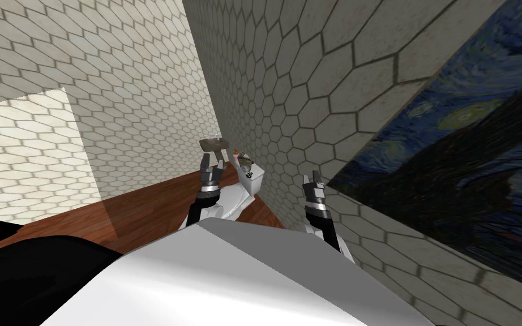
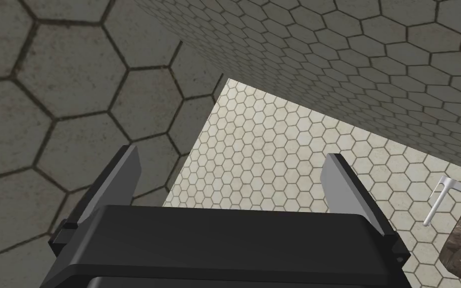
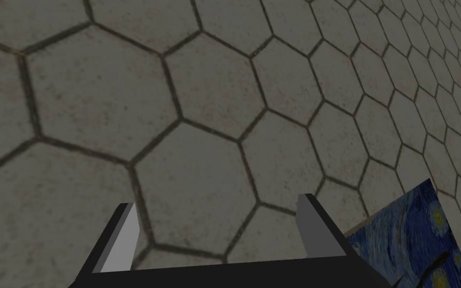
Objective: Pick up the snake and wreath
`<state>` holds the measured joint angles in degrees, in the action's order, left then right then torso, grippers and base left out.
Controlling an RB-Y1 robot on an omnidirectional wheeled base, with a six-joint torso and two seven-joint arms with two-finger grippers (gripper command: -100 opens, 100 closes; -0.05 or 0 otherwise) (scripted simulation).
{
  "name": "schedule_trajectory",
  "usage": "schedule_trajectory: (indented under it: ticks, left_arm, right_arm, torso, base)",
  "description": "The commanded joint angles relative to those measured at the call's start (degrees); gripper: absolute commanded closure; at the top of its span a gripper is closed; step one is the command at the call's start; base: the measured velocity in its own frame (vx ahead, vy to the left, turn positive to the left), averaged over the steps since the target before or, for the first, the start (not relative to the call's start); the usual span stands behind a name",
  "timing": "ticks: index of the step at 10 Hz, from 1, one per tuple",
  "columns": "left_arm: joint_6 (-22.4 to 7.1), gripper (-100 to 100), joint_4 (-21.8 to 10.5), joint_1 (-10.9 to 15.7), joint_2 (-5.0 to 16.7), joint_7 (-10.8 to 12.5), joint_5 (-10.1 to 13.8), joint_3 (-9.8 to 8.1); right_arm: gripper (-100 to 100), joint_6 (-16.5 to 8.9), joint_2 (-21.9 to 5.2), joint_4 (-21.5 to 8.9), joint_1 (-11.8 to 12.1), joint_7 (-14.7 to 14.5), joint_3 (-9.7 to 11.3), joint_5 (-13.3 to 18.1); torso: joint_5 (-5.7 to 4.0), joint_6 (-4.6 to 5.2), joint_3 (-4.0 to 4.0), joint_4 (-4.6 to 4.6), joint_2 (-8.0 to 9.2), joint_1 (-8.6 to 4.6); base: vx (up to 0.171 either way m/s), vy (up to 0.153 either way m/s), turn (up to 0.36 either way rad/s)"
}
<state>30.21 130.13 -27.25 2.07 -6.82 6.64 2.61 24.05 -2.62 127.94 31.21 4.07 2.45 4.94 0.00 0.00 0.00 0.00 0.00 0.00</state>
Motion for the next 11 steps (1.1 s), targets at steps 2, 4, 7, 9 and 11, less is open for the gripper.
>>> schedule_trajectory:
  ticks: [2,4,7,9,11]
  left_arm:
    - [-2.0,-100,-0.2,-0.3,2.4,0.6,-0.2,0.27]
    - [-4.1,-100,-0.4,-0.7,4.5,1.2,-0.4,0.55]
    - [-8.5,-100,-0.8,-1.3,8.1,2.5,-0.6,1.1]
    - [-10.2,-100,-0.9,-1.5,9.5,3.0,-0.6,1.31]
    - [-13.7,-100,-1.3,-1.9,12.4,4.1,-0.6,1.76]
  right_arm:
    - [0,0.0,0.0,0.0,0.0,0.0,0.0,0.0]
    - [0,0.0,0.0,0.0,0.0,0.0,0.0,0.0]
    - [0,0.0,0.0,0.0,0.0,0.0,0.0,0.0]
    - [0,0.0,0.0,0.0,0.0,0.0,0.0,0.0]
    - [0,0.0,0.0,0.0,0.0,0.0,0.0,0.0]
  torso:
    - [0.0,0.03,0.03,0.01,0.06,-0.02]
    - [-0.01,0.02,0.08,0.03,0.15,-0.04]
    - [-0.01,0.02,0.11,0.04,0.19,-0.03]
    - [0.0,0.02,0.12,0.05,0.21,0.01]
    - [0.0,0.01,0.08,0.03,0.14,0.01]
  base:
    - [-0.029,-0.01,-0.148]
    - [-0.044,-0.013,-0.153]
    - [-0.05,-0.011,-0.208]
    - [-0.045,-0.005,-0.154]
    - [-0.035,-0.008,-0.25]
